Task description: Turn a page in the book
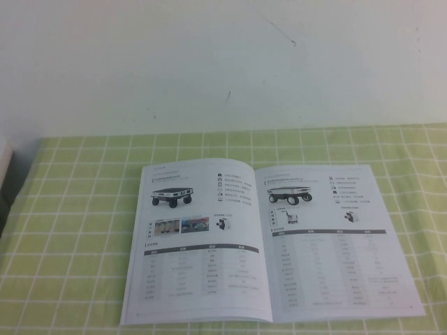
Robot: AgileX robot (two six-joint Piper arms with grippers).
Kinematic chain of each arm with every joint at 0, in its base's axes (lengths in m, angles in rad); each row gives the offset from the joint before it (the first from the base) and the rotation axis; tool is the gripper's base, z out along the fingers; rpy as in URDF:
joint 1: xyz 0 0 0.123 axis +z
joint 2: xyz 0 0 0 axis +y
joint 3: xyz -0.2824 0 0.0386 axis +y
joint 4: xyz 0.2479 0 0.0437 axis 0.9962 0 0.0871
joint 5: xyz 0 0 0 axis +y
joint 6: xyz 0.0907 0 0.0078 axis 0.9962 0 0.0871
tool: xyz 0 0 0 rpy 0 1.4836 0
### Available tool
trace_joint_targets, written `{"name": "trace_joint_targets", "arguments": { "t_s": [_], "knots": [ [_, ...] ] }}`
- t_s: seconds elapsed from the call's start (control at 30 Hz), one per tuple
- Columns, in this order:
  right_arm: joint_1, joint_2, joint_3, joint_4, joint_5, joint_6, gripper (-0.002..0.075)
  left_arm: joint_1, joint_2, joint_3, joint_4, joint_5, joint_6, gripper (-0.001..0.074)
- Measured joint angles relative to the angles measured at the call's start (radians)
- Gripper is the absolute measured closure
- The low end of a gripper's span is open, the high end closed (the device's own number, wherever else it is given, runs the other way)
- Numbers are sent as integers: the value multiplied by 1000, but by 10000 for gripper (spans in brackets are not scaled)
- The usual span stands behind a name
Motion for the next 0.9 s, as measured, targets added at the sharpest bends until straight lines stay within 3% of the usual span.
{"name": "trace_joint_targets", "arguments": {
  "t_s": [0.5,0.6,0.77,0.9],
  "knots": [
    [0,0,0,0,0,0,718,17,-11,47,5,-65,11,738],
    [0,0,0,0,0,0,718,79,-32,131,11,-192,15,738],
    [0,0,0,0,0,0,718,254,-120,313,11,-500,19,738],
    [0,0,0,0,2,0,718,402,-235,412,-7,-595,19,739]
  ]
}}
